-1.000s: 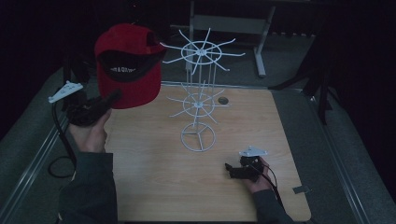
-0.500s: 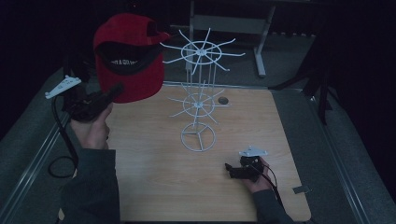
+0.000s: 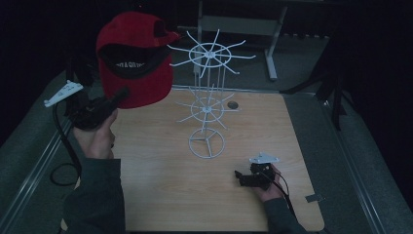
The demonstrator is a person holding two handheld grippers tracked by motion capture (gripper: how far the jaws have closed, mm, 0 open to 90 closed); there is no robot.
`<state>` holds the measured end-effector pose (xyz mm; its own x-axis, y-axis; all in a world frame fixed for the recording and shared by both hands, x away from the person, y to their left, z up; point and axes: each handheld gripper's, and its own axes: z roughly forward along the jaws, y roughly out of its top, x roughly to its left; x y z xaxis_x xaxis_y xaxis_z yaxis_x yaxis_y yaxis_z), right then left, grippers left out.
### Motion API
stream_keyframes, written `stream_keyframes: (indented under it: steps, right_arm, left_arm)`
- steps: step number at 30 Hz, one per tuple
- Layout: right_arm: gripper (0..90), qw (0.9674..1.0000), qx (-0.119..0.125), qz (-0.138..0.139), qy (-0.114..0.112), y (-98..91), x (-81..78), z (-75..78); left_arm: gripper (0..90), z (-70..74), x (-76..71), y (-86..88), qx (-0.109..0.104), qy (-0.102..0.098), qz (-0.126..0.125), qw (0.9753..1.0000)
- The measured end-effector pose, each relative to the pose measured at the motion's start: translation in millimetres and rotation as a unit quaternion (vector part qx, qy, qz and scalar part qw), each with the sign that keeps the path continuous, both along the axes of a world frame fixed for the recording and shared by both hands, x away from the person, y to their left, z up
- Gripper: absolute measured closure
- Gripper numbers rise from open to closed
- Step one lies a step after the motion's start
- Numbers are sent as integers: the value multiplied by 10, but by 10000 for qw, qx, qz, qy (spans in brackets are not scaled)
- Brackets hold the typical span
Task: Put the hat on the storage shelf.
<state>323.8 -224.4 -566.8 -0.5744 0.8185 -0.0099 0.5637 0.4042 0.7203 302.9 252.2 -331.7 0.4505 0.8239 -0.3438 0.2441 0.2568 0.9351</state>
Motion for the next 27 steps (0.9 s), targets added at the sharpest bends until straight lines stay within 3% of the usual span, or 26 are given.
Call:
stream_keyframes:
  steps: [11,22,27]
  right_arm:
    - [147,10000,-1,1,0,0,0,0]
    - [147,10000,-3,7,-8,-1,1,0]
    - [147,10000,-2,3,-4,-1,1,0]
  left_arm:
    - [856,-1,-52,-18,30,-46,-91,9999]
    - [856,-136,-160,42,-39,-29,-111,9999]
    - [854,-231,-219,10,37,-94,-156,9998]
